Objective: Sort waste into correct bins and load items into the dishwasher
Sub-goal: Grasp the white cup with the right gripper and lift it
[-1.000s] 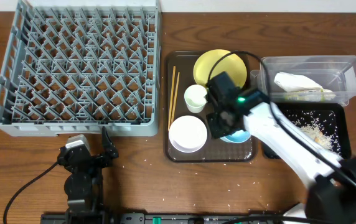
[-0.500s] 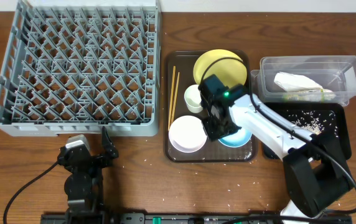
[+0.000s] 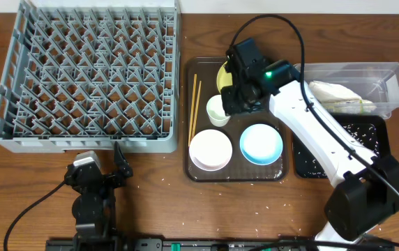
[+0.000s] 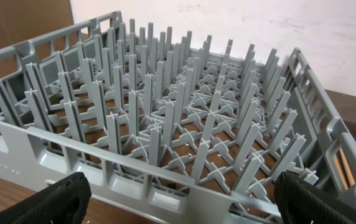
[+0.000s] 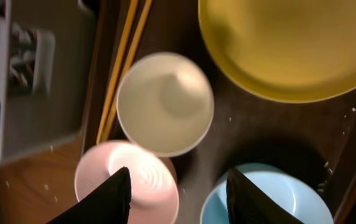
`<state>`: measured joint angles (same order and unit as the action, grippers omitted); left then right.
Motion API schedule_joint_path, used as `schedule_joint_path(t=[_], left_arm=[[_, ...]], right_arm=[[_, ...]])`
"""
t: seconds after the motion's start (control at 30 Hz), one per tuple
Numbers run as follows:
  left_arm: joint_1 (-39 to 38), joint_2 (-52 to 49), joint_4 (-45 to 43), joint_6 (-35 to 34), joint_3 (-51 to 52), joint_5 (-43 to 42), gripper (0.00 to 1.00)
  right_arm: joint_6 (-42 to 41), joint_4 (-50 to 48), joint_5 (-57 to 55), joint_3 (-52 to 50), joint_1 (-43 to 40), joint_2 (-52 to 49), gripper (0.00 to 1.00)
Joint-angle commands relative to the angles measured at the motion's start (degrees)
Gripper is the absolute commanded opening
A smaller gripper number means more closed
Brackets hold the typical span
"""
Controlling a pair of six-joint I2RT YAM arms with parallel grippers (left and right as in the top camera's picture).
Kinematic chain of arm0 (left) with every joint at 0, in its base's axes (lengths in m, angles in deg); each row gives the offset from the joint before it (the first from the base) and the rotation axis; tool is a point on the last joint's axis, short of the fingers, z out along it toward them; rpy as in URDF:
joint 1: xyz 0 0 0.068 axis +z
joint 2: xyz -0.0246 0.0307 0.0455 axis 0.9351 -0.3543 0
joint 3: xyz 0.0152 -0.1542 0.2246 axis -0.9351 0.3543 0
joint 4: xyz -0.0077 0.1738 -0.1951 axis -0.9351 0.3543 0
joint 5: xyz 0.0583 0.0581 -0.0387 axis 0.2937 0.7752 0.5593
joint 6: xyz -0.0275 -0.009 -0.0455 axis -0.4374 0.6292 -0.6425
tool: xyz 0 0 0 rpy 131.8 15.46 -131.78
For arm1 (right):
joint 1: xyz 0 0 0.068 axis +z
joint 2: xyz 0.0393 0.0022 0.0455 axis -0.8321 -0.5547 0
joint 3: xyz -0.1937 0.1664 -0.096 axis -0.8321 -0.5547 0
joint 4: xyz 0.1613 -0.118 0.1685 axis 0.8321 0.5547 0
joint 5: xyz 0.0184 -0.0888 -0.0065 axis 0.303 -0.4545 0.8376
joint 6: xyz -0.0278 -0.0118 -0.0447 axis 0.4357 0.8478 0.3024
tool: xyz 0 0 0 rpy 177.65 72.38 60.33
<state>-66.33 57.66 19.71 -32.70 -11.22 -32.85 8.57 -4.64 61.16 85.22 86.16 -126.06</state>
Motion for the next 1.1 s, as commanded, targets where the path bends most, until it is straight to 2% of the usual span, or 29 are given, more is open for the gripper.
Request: schedule_joint_path(t=[0.0, 0.27, 0.53, 0.73, 1.07], left_arm=[[0.2, 0.3, 0.8, -0.1, 1.4, 0.3, 0.95], [0.2, 0.3, 0.8, -0.1, 1.4, 0.3, 0.95], [0.2, 0.3, 0.8, -0.1, 1.4, 0.3, 0.95], [0.2, 0.3, 0.8, -0.1, 1.4, 0.3, 0.95], [0.2, 0.3, -1.1, -1.2, 1.4, -2.0, 0.95]], right_arm=[[-5.0, -1.6, -4.5, 0.4, -0.2, -2.1, 0.46], [-5.5, -3.4, -4.3, 0.4, -0.4, -10.0, 0.36], [-5.4, -4.6, -3.5, 0.4, -0.6, -12.5, 0.01], [-4.0, -1.8, -0.7, 1.5, -3.5, -8.8, 0.01], [3.9, -1.1, 18.1, 1.9, -17.7, 7.5, 0.01]])
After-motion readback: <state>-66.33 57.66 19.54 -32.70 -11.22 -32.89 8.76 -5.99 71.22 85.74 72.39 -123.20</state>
